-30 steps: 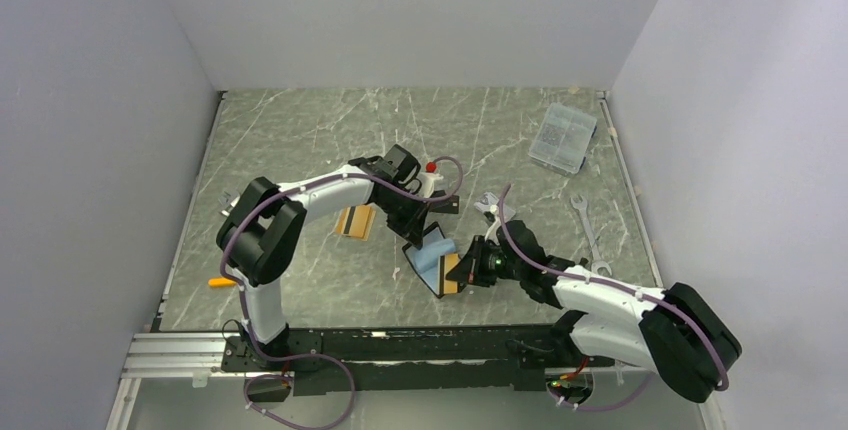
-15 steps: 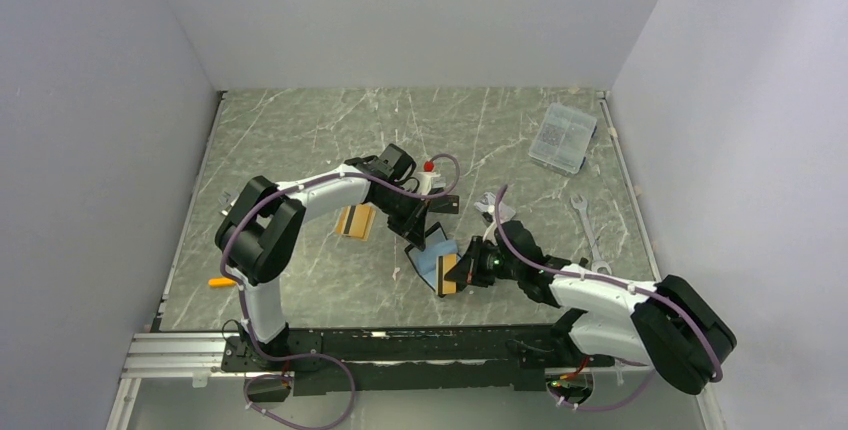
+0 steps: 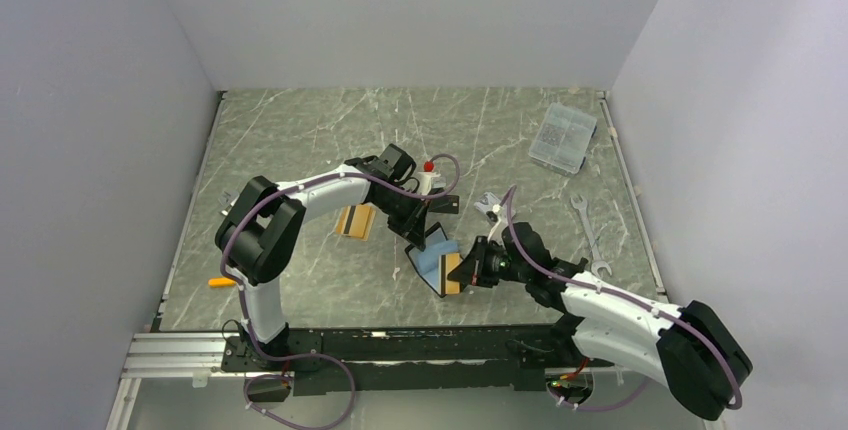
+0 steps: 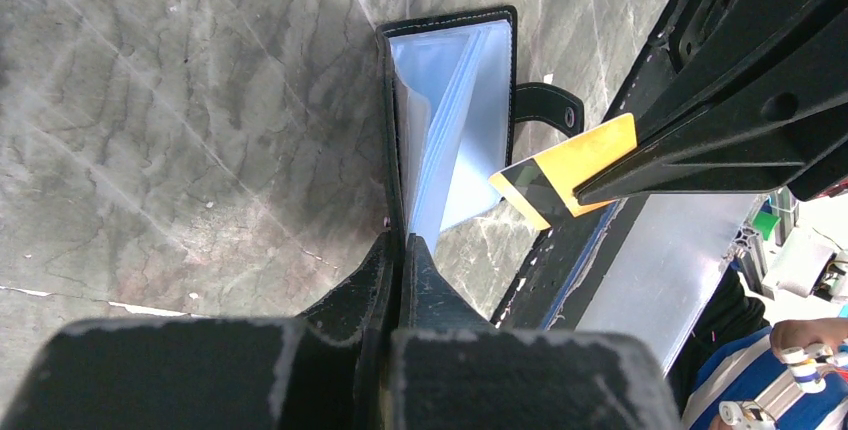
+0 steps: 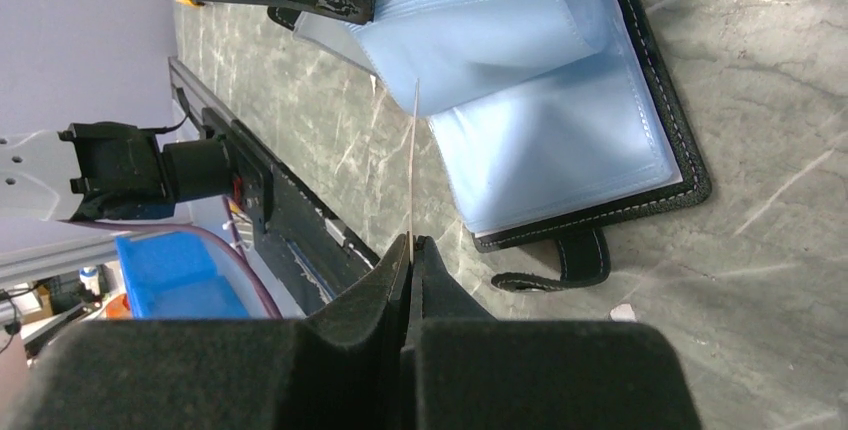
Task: Put the credit cards into the card holder
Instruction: Open the card holder at the center of the board.
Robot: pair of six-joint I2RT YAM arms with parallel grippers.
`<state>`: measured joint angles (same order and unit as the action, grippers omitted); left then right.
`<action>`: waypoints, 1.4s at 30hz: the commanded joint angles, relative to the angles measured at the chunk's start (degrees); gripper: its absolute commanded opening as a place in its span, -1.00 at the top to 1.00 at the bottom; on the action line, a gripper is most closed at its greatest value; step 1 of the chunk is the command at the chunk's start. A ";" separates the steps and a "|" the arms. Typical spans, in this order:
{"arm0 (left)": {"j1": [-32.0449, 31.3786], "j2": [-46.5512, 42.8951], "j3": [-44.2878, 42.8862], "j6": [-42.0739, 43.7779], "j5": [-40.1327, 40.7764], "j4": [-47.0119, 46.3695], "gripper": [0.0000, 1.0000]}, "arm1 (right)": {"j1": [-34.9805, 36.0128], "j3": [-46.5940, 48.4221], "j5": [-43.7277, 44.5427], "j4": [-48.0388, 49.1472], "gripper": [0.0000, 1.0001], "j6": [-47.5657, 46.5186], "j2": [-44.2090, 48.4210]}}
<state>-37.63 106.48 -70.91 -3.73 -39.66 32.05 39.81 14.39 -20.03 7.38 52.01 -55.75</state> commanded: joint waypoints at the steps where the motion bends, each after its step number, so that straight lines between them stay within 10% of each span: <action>1: 0.14 -1.38 -0.13 -0.24 -2.42 -1.06 1.00 | 0.17 3.59 1.30 -3.36 1.00 -2.55 2.52; 29: 3.43 -0.71 5.07 -6.51 -18.25 -9.01 1.00 | 0.60 1.89 -0.67 0.18 1.00 -2.88 -3.38; 42: 2.77 1.61 2.43 -2.39 -11.79 -4.03 0.91 | 0.89 2.04 -0.82 2.52 1.00 -2.33 -3.88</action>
<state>-34.48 107.00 -66.11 -8.32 -52.07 26.30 40.23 16.21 -20.10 6.31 49.23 -59.16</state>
